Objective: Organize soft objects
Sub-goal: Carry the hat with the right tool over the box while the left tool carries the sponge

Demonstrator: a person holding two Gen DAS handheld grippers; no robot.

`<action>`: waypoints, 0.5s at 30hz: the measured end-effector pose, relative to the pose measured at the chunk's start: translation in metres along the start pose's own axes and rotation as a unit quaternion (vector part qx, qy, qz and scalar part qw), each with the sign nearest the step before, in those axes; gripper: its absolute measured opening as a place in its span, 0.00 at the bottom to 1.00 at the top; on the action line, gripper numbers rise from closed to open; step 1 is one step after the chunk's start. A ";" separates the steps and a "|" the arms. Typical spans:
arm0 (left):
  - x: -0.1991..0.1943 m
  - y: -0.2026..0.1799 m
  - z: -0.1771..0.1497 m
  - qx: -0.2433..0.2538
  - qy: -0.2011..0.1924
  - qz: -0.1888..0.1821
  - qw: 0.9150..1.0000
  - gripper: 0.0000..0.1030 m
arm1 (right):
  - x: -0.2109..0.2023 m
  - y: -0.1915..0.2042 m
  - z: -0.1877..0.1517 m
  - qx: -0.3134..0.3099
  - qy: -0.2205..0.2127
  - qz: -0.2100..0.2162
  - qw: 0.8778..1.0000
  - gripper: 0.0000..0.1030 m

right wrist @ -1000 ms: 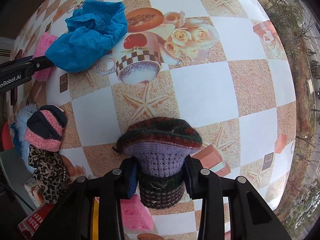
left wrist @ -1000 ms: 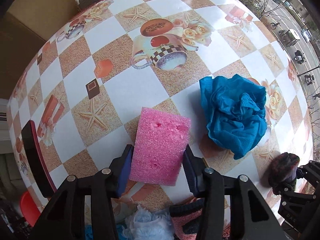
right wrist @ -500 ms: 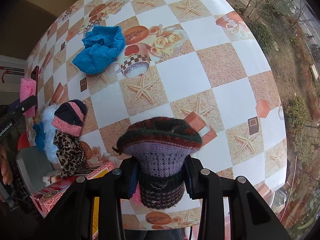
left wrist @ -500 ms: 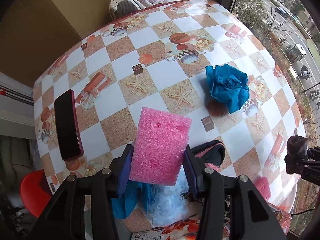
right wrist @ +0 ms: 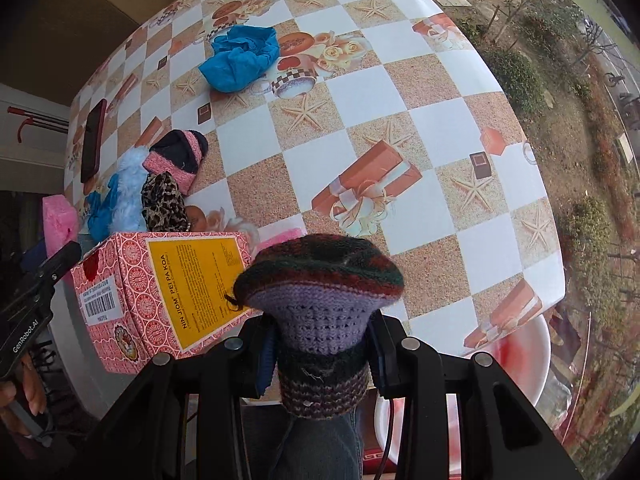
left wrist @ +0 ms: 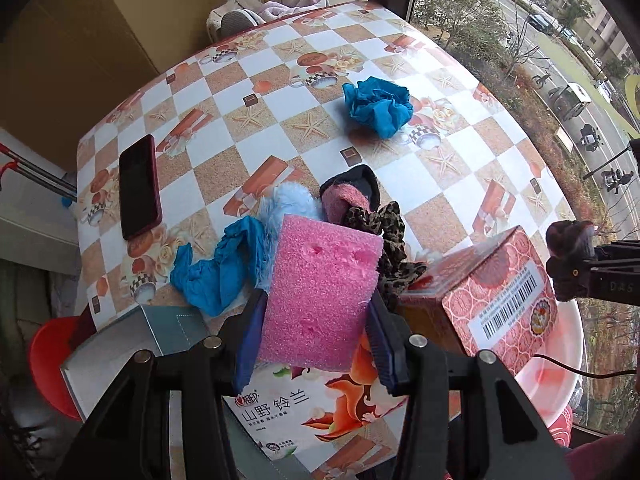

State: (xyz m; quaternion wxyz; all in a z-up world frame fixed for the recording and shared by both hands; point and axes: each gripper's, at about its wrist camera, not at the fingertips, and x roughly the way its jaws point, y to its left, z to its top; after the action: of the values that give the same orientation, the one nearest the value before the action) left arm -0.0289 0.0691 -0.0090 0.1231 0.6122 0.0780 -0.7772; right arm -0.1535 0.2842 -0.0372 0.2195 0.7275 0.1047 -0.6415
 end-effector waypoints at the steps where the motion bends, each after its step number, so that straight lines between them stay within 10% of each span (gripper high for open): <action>1: -0.005 -0.001 -0.007 -0.001 -0.001 -0.003 1.000 0.50 | -0.001 0.002 -0.008 -0.001 0.001 0.001 1.000 0.38; 15: -0.054 0.006 -0.085 -0.009 -0.037 -0.007 0.999 0.50 | -0.011 0.045 -0.088 -0.041 0.013 0.008 0.999 0.38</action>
State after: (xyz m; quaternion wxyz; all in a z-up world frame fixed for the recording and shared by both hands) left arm 0.0635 0.0915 0.0234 0.1259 0.5815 0.0842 -0.7993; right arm -0.0580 0.2862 -0.0112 0.2530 0.7273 0.1278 -0.6251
